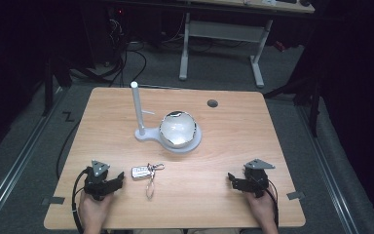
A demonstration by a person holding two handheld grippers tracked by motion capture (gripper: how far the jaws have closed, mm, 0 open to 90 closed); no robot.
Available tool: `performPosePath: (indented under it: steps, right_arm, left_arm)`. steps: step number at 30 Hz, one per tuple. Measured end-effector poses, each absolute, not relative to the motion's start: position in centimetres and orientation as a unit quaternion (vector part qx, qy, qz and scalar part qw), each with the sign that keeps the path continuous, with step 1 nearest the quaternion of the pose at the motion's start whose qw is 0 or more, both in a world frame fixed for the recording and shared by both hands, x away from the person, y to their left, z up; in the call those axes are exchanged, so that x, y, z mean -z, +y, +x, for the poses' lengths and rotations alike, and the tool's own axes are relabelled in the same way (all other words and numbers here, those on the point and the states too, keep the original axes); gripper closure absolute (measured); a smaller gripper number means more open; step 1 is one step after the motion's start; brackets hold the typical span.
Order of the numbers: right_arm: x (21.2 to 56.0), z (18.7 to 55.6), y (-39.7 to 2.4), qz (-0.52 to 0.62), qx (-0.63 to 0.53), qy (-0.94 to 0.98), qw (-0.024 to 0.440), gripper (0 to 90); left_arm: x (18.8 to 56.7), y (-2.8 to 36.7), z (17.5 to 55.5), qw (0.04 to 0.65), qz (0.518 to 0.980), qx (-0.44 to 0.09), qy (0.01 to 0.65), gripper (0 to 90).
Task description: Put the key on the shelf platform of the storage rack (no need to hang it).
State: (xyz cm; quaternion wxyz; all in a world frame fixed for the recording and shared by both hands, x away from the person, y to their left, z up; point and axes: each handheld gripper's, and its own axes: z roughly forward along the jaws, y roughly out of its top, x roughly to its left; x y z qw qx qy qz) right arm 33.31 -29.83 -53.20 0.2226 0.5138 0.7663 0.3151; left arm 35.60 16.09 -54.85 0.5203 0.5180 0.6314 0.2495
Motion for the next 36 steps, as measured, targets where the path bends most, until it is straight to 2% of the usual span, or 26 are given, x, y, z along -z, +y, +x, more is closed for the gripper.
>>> performPosePath:
  steps: [36]
  right_arm:
    - [53.20,33.31,-29.84,0.513,-0.315,0.767,0.223,21.8]
  left_arm:
    - [54.58,15.97,35.50,0.523,0.525,-0.237,0.629,31.9]
